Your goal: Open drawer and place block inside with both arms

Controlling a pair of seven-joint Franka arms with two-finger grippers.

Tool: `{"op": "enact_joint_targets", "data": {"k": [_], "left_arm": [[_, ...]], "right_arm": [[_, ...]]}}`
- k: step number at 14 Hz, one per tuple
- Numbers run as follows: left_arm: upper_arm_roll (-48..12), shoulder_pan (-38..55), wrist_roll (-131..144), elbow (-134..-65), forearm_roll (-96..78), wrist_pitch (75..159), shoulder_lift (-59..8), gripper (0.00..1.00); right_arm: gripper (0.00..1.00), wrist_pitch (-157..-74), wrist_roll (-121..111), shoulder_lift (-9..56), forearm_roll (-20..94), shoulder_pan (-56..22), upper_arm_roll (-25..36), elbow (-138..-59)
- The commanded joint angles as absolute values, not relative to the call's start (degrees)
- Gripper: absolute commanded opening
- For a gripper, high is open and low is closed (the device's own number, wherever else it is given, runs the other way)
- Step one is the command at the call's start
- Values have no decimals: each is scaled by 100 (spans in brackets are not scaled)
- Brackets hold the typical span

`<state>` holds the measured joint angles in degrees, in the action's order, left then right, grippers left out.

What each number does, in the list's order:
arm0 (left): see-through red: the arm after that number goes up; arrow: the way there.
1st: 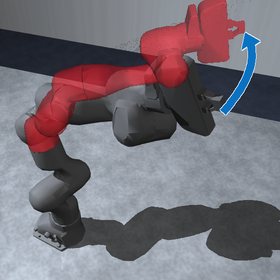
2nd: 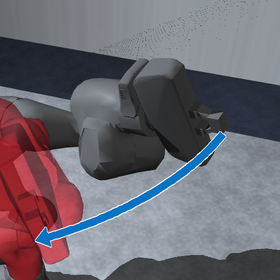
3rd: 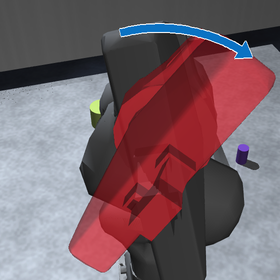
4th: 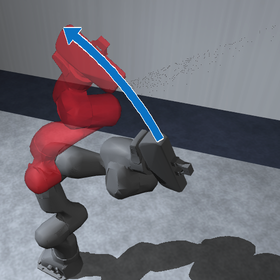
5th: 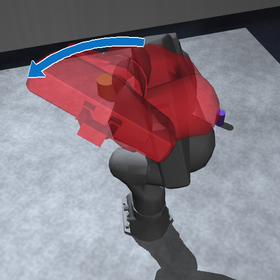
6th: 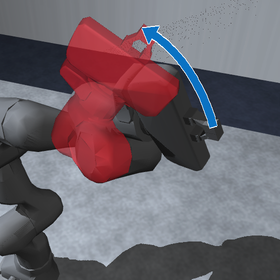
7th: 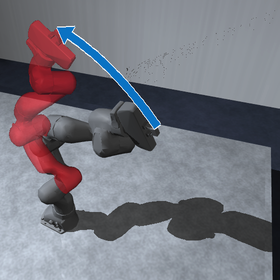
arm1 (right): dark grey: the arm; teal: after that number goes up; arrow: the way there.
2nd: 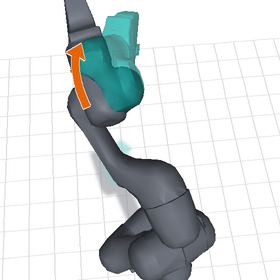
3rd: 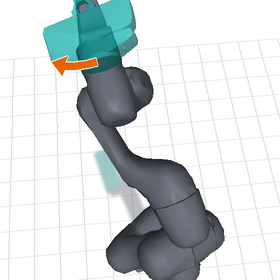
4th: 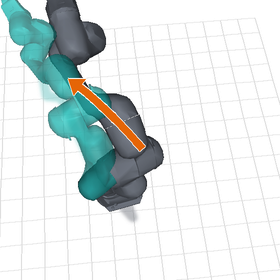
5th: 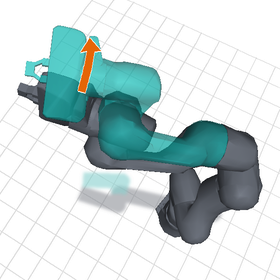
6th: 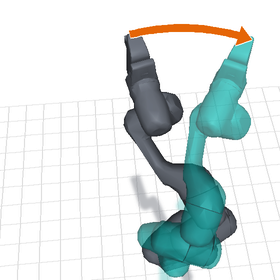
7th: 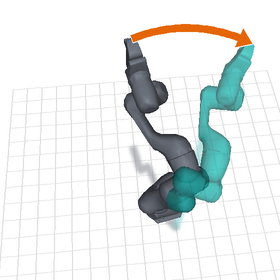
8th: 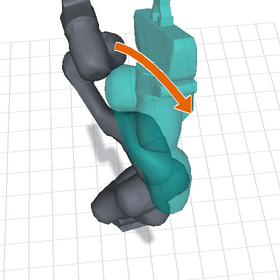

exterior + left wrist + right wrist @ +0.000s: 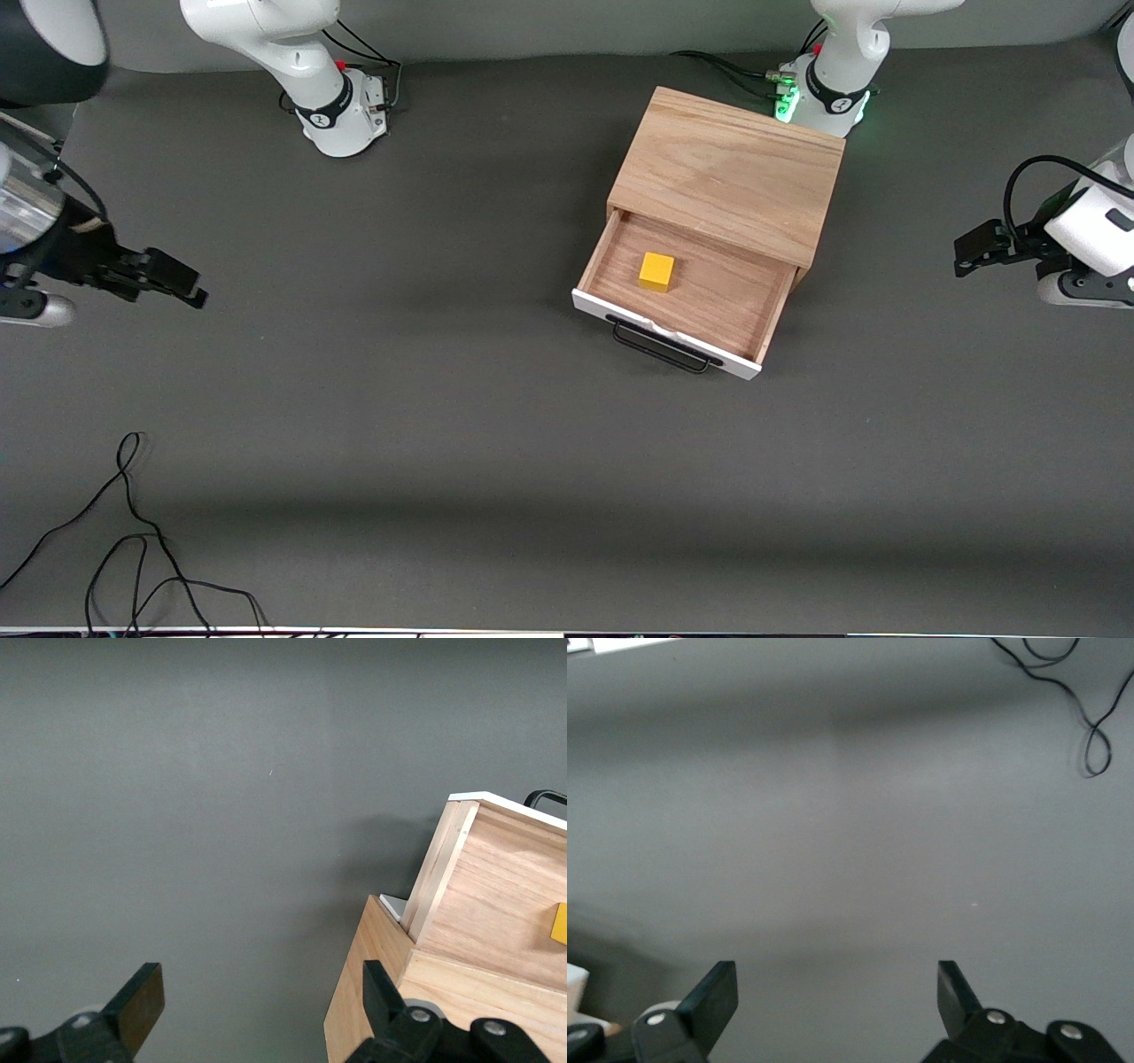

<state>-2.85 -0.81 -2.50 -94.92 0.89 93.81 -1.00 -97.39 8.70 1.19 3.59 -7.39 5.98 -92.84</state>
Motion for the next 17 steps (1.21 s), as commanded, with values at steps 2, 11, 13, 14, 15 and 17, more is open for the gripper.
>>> {"op": "enact_joint_targets", "data": {"k": [2,11,13,14,15,17], "left_arm": [[-255,-26,-343,-9483,79,9299,-62,100],[-255,0,-343,-9483,79,9299,-62,100],[-255,-9,-343,-9483,88,9299,-62,100],[-255,-9,-343,-9483,79,9299,-62,100],[-255,-9,-343,-9483,79,9299,-62,100],[-255,-9,-343,-9483,79,9299,-62,100]], "right_arm": [[100,-9668,1096,9,237,-817,589,-9431],[100,-9704,670,70,44,-800,624,-9378],[100,-9625,615,88,44,-800,624,-9369],[100,-9528,598,97,44,-800,615,-9369],[100,-9475,606,105,44,-800,607,-9369],[100,-9475,606,141,53,-800,606,-9360]]}}
